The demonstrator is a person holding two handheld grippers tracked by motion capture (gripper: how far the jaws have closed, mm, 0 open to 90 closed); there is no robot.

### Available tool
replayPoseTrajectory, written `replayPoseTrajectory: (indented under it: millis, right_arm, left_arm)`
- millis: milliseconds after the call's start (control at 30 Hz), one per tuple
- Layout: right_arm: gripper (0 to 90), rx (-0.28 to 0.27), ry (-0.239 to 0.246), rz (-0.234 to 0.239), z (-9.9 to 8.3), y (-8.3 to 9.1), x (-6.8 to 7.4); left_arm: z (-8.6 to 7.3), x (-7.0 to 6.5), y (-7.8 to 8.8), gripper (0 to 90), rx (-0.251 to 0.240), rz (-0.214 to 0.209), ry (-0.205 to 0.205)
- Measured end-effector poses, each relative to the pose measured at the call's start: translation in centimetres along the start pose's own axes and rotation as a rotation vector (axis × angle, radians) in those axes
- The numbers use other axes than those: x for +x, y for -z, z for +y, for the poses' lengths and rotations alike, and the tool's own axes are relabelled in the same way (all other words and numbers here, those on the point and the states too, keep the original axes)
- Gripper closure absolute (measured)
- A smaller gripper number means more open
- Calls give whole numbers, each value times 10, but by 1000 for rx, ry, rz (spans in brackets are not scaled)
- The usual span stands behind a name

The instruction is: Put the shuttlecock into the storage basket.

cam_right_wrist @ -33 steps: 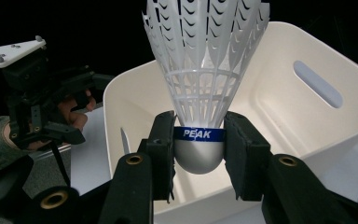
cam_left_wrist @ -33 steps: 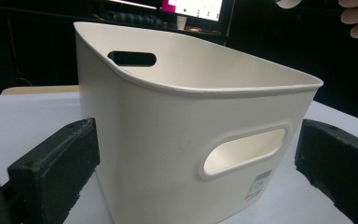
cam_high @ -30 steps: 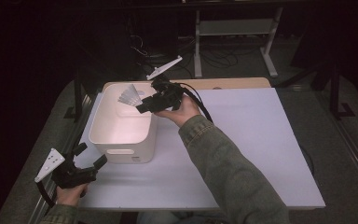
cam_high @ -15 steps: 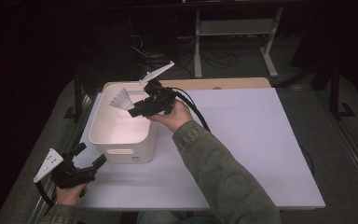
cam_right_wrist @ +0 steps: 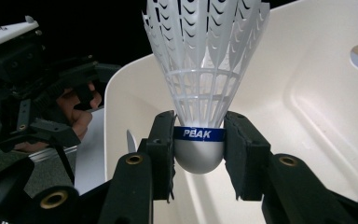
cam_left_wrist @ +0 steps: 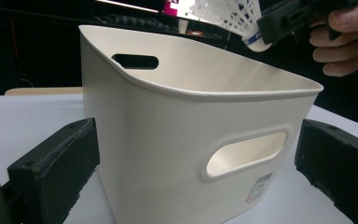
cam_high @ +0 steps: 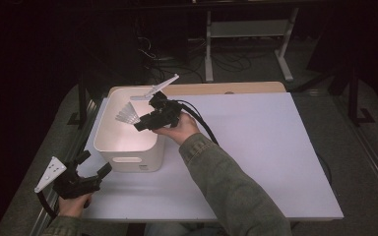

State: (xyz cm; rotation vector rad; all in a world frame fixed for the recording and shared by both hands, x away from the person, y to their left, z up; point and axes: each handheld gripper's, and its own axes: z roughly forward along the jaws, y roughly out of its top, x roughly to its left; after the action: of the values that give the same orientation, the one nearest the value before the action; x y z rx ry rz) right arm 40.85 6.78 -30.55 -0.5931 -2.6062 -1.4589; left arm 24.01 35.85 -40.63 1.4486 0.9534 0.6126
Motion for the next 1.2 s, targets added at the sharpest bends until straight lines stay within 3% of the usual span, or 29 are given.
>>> replayPoseTrajectory:
  millis: [267,300,600,700,800,833,1000,1200]
  right_arm:
    - [632,16,9,-5,-11,-3,-3]
    - [632,16,-11,-2,-12,-3,-2]
    - [626,23,-42,8,-18,-4,-4]
    - [621,35,-11,-2,-18,-5,-4]
    - [534,33,-14,4,-18,-5,-3]
    - [514,30,-36,11,-18,-5,-2]
    - [348,-14,-51,31,-16,0,-3]
    - [166,-46,-24,3,-15,8,-5]
  left_arm:
    - [0,0,0,0,6,0,-6]
    - [0,0,0,0,7,0,-6]
    - [0,0,0,0,7,2,-1]
    - [0,0,0,0,6,2,0]
    - [0,0,-1,0,6,3,0]
    - [0,0,0,0,6,2,0]
    - [0,0,0,0,6,1,-5]
    - [0,0,-1,0,6,1,-3]
